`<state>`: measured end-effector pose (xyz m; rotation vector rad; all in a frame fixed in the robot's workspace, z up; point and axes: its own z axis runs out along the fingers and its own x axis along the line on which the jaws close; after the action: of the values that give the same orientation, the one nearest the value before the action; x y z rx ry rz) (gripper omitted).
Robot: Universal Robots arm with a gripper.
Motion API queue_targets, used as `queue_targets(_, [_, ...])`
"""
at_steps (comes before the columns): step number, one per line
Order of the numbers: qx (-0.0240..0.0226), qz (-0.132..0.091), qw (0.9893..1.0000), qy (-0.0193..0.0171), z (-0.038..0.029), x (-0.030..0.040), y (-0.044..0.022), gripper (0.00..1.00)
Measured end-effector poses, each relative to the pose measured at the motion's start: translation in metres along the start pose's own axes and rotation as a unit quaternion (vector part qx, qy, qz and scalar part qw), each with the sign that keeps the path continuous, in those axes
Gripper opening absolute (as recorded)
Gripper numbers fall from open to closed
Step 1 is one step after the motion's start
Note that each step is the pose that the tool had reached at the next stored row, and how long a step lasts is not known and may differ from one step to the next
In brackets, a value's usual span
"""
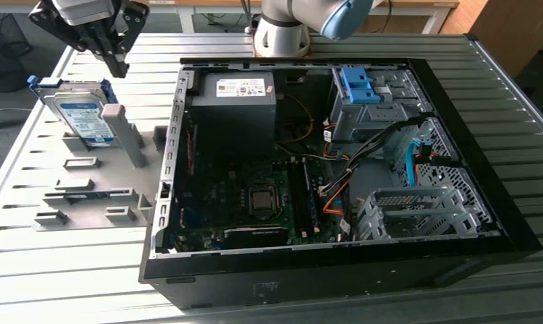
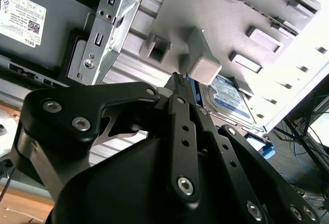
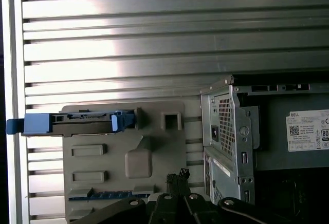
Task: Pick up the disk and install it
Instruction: 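Reach for the disk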
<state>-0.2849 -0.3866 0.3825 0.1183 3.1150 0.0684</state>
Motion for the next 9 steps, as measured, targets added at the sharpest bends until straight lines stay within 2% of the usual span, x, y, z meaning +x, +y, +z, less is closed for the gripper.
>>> queue_targets(6, [0.0,0.0,1.0,0.0,0.0002,0.0027,0.0004,0.11])
queue_targets(9, [0.0001,0.0,1.0,0.0,0.0002,0.0085,0.0023,0.11])
